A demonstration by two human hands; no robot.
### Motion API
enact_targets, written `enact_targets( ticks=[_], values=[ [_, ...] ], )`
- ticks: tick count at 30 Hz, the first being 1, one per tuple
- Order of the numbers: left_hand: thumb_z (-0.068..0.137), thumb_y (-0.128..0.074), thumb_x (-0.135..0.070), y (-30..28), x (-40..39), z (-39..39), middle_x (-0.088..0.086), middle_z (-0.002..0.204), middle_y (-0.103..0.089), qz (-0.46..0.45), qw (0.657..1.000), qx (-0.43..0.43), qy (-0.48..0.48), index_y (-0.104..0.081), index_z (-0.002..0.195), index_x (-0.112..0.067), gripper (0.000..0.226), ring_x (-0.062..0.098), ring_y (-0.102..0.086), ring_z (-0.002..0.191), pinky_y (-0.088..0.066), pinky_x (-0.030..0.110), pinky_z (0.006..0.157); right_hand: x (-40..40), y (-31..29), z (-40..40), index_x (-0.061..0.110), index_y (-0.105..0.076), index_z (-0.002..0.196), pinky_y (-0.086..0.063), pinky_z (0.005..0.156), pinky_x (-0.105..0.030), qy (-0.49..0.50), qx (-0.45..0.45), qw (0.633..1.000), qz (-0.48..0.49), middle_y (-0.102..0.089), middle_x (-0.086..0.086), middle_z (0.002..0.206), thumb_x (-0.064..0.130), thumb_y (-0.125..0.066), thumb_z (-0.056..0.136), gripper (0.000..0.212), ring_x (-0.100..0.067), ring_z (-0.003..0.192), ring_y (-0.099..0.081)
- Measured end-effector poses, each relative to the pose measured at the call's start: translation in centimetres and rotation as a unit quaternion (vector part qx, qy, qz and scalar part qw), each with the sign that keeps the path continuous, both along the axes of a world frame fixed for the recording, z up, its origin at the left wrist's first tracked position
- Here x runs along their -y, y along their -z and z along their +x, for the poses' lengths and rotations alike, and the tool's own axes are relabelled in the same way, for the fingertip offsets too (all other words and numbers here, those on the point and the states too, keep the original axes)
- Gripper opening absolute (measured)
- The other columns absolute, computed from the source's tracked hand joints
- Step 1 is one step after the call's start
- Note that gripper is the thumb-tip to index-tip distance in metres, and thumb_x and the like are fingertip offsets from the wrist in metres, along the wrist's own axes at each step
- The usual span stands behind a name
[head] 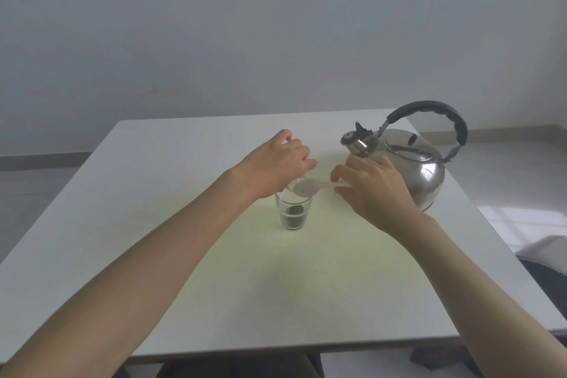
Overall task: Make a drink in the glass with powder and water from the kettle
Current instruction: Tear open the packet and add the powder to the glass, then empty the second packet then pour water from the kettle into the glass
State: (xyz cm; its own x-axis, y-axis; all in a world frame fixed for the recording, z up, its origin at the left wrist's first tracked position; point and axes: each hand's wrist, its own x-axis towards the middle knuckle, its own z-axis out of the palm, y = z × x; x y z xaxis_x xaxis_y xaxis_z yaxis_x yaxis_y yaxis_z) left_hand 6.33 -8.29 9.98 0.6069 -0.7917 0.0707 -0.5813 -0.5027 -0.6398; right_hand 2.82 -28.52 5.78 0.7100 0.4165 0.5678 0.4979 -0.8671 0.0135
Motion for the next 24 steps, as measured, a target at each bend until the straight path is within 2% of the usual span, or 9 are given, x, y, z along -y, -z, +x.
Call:
enact_targets(
  ticks=[3,6,10,13,16,18,20,22,24],
  values=[
    [0.062,-0.079,-0.023,0.0,-0.1,-0.2,-0.004,0.098,-0.063,-0.006,1.000,-0.023,-0.010,-0.052,0.122,-0.022,0.066,0.019,-0.061,0.093,-0.041,0.033,0.094,0.0,0.0,0.1,0.015,-0.065,0.077,-0.043,0.058,-0.036,-0.001,-0.006,1.000,-0.004,-0.060,-0.002,0.065,0.016,-0.082,0.062,0.022,-0.026,0.054,-0.058],
    [0.057,-0.082,-0.024,-0.5,-0.1,-0.4,-0.005,0.093,-0.065,-0.024,1.000,-0.001,0.001,-0.054,0.121,-0.024,0.070,0.019,-0.062,0.087,-0.043,0.031,0.092,-0.1,-0.1,0.1,0.016,-0.066,0.077,-0.045,0.060,-0.037,-0.003,-0.006,1.000,-0.004,-0.060,-0.002,0.066,0.016,-0.082,0.063,0.021,-0.027,0.055,-0.059],
    [0.075,-0.071,-0.023,-0.1,-0.3,-0.1,0.003,0.113,-0.058,-0.048,0.998,-0.040,-0.021,-0.036,0.136,-0.019,0.070,0.026,-0.055,0.107,-0.031,0.037,0.103,-0.1,0.0,0.3,0.017,-0.067,0.077,-0.044,0.060,-0.037,0.001,-0.004,1.000,-0.010,-0.059,-0.001,0.066,0.017,-0.080,0.066,0.017,-0.026,0.055,-0.057],
    [0.077,-0.070,-0.027,-0.3,-0.8,-0.2,0.003,0.121,-0.056,-0.135,0.984,-0.098,-0.057,-0.033,0.140,-0.022,0.073,0.024,-0.050,0.114,-0.025,0.035,0.105,-0.1,-0.1,0.6,0.018,-0.069,0.075,-0.043,0.063,-0.037,0.005,-0.002,1.000,-0.011,-0.060,-0.001,0.067,0.016,-0.079,0.067,0.012,-0.027,0.058,-0.058],
    [0.069,-0.077,-0.033,-0.1,-1.8,-0.1,-0.004,0.114,-0.059,-0.310,0.922,-0.214,-0.089,-0.039,0.137,-0.027,0.078,0.018,-0.053,0.109,-0.028,0.032,0.100,-0.5,-0.5,0.9,0.017,-0.070,0.071,-0.042,0.066,-0.038,-0.004,0.005,1.000,-0.012,-0.060,-0.001,0.066,0.017,-0.074,0.071,0.003,-0.028,0.062,-0.059],
    [0.065,-0.081,-0.031,0.4,-2.5,-0.1,-0.005,0.107,-0.061,-0.423,0.859,-0.272,-0.095,-0.045,0.134,-0.027,0.078,0.017,-0.056,0.102,-0.036,0.033,0.096,-1.0,-0.8,1.2,0.018,-0.071,0.068,-0.040,0.066,-0.037,-0.007,0.008,1.000,-0.023,-0.060,-0.001,0.064,0.020,-0.067,0.074,0.007,-0.028,0.061,-0.057],
    [0.063,-0.084,-0.024,1.1,-3.1,-0.4,-0.005,0.102,-0.060,-0.524,0.783,-0.319,-0.106,-0.048,0.133,-0.025,0.079,0.015,-0.055,0.097,-0.042,0.029,0.092,-1.6,-1.2,1.7,0.018,-0.071,0.067,-0.034,0.067,-0.035,-0.006,0.009,0.999,-0.050,-0.060,-0.001,0.065,0.019,-0.067,0.075,0.010,-0.027,0.058,-0.054],
    [0.062,-0.084,-0.019,1.9,-3.7,-0.8,-0.005,0.100,-0.059,-0.594,0.719,-0.343,-0.114,-0.050,0.132,-0.023,0.078,0.013,-0.055,0.094,-0.041,0.017,0.086,-2.4,-1.5,2.0,0.018,-0.070,0.064,-0.033,0.067,-0.034,-0.012,0.013,0.996,-0.082,-0.060,-0.001,0.065,0.017,-0.066,0.076,0.012,-0.026,0.057,-0.052],
    [0.062,-0.084,-0.018,2.7,-4.2,-1.2,-0.005,0.101,-0.060,-0.639,0.677,-0.345,-0.120,-0.051,0.130,-0.023,0.075,0.012,-0.058,0.093,-0.041,0.011,0.083,-3.2,-1.7,2.4,0.020,-0.069,0.061,-0.038,0.065,-0.033,-0.015,0.005,0.992,-0.126,-0.058,0.000,0.064,0.012,-0.068,0.072,0.014,-0.024,0.054,-0.050]
  ],
)
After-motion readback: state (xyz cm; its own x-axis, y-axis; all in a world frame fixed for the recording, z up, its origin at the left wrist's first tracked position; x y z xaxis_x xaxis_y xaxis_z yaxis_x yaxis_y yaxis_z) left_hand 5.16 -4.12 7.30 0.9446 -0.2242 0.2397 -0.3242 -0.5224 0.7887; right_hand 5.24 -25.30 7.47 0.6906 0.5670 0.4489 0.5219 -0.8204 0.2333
